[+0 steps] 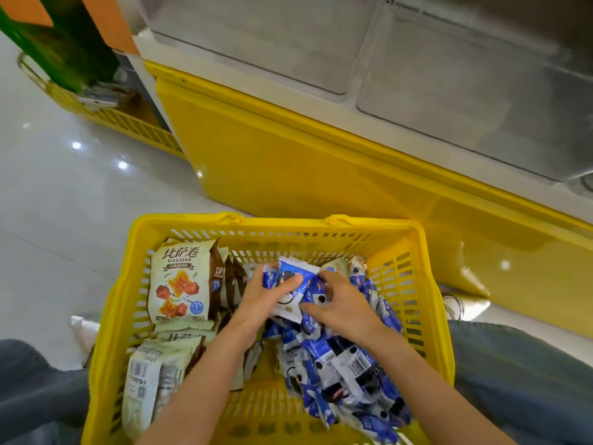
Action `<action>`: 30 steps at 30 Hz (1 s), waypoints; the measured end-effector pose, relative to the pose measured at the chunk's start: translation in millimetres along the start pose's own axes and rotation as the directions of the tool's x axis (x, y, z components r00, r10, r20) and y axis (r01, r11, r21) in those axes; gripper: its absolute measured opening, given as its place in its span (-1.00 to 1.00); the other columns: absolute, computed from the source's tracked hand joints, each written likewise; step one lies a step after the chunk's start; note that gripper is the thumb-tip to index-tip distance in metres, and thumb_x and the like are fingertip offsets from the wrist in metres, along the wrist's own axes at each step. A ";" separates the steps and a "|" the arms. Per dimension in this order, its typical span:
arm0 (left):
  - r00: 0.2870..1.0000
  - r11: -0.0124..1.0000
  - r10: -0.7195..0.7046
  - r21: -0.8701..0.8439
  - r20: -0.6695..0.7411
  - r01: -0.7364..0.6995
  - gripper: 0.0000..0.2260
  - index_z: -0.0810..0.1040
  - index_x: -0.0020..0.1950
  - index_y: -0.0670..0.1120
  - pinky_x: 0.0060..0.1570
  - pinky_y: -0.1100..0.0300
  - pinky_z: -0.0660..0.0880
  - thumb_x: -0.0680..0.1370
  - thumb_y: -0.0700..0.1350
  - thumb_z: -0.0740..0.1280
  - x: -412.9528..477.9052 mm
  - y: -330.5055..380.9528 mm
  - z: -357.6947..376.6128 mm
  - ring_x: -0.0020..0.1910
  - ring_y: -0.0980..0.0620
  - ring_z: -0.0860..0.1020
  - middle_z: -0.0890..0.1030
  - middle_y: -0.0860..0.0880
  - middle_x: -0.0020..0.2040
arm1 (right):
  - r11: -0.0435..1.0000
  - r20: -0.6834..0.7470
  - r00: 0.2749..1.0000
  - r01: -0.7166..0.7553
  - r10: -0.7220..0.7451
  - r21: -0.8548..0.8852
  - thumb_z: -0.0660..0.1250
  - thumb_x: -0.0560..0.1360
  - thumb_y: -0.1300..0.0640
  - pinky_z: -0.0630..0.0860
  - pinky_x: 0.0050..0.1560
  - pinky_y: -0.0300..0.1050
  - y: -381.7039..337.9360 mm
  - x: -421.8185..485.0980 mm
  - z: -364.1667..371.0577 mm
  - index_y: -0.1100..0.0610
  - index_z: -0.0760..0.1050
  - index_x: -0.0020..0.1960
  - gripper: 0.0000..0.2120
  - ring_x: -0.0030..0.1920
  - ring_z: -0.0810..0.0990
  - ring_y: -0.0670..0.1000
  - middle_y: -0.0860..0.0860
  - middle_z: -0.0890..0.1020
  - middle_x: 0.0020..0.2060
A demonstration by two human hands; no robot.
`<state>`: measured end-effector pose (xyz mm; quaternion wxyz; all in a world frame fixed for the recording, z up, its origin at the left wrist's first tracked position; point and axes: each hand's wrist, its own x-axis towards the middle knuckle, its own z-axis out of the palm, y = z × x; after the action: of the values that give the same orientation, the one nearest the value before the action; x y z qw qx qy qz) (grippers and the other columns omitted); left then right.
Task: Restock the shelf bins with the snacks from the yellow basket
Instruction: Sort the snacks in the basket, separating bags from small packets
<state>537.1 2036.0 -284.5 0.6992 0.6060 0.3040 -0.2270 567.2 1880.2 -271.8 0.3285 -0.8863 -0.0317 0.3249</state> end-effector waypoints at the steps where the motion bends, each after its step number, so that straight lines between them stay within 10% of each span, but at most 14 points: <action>1: 0.999 0.999 0.037 0.005 -0.004 -0.037 -0.57 0.47 0.10 0.07 -0.10 0.22 0.54 0.29 0.11 0.48 -8.0 -3.0 -2.5 -0.04 0.13 0.62 0.65 0.04 0.01 | 1.000 0.029 1.000 0.012 -0.012 0.001 0.41 0.40 -0.10 0.37 0.13 -0.20 -2.8 -7.3 2.2 0.10 0.22 0.44 -0.29 0.23 0.45 0.02 0.02 0.38 0.33; 4: 0.995 0.994 0.087 0.065 -0.047 -0.084 -0.66 0.46 0.06 0.08 -0.28 0.45 0.46 0.36 -0.03 0.50 -27.2 -16.0 -7.2 -0.14 0.24 0.62 0.65 0.10 -0.07 | 1.000 0.141 0.990 0.025 -0.024 -0.004 0.39 0.41 -0.10 0.45 -0.09 -0.13 -6.6 -29.8 14.4 0.03 0.35 0.20 -0.55 -0.07 0.52 -0.03 0.01 0.49 0.08; 7: 0.990 0.963 0.094 0.261 -0.107 -0.064 -0.66 0.43 0.02 0.11 -0.01 0.22 0.53 0.36 -0.03 0.50 -37.6 -34.5 -11.8 0.00 0.06 0.59 0.56 -0.05 0.06 | 0.998 0.187 0.982 0.017 -0.006 -0.053 0.36 0.46 -0.06 0.48 -0.15 -0.06 -1.1 -48.5 31.4 0.01 0.32 0.05 -0.70 -0.19 0.53 -0.06 0.01 0.51 -0.12; 11: 0.995 0.863 0.065 0.504 -0.079 -0.016 -0.62 0.39 0.10 0.11 -0.13 0.34 0.47 0.38 -0.06 0.47 -40.3 -55.1 -15.9 -0.08 0.08 0.50 0.41 -0.08 0.10 | 0.999 0.236 0.970 0.053 -0.051 0.000 0.27 0.55 0.03 0.46 0.12 -0.22 1.6 -58.9 41.8 0.02 0.05 0.50 -0.38 0.16 0.53 -0.06 -0.01 0.49 0.25; 19: 0.954 0.663 0.297 0.729 -0.047 -0.171 -0.53 0.27 0.37 -0.01 0.26 0.14 0.36 0.51 0.00 0.34 -25.7 -41.5 -11.5 0.29 0.02 0.37 0.37 -0.02 0.31 | 0.991 -0.285 0.950 0.130 -0.128 -0.012 0.22 0.58 0.17 0.42 0.09 -0.31 15.6 -21.7 -2.5 0.16 0.38 0.33 -0.68 0.15 0.53 -0.03 0.03 0.49 0.24; 30: 0.987 0.781 0.152 0.618 -0.044 -0.093 -0.32 0.09 0.48 -0.21 0.29 0.09 0.28 0.51 0.02 0.35 64.2 -10.3 42.6 0.39 -0.11 0.27 0.24 -0.15 0.44 | 0.985 -0.030 0.994 -0.108 0.105 -0.132 0.22 0.58 0.14 0.30 0.29 -0.08 48.5 57.5 -11.0 0.29 0.23 0.42 -0.53 0.36 0.35 0.16 0.19 0.35 0.38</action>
<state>582.2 1995.5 -333.3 0.4631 0.8283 0.2054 -0.2395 611.4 1851.6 -326.7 0.2511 -0.9103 -0.0022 0.3290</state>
